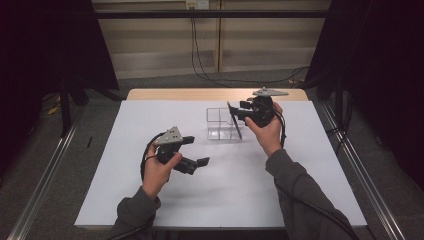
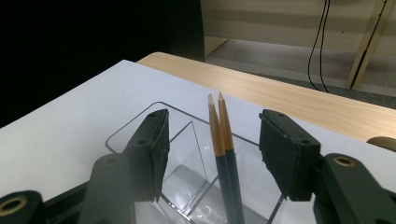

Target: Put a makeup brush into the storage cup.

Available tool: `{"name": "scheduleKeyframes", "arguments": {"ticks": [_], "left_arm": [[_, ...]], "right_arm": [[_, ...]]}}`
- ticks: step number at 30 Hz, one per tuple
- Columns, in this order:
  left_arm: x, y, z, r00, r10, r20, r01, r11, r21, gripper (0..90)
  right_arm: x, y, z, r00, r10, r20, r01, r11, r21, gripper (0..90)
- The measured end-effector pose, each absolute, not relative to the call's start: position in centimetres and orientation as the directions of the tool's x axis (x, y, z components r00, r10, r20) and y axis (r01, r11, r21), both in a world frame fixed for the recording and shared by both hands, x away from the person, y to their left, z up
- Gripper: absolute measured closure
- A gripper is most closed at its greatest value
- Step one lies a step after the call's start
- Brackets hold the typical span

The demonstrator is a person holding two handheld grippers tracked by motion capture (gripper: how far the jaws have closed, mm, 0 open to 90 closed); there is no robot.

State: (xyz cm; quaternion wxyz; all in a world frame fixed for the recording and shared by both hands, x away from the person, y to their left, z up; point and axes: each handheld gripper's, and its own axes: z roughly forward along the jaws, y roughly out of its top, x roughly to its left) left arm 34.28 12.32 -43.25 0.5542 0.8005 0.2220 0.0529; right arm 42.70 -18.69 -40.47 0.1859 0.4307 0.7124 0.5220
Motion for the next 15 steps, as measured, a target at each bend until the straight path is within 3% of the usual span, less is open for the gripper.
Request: {"name": "scheduleKeyframes", "arguments": {"ticks": [15], "left_arm": [[34.26, 12.00, -43.21, 0.899, 0.412, -0.152, 0.291, -0.298, 0.909, 1.1]], "right_arm": [[41.76, -19.35, -39.81, -0.556, 0.806, 0.203, 0.417, 0.060, 0.907, 33.5]]}}
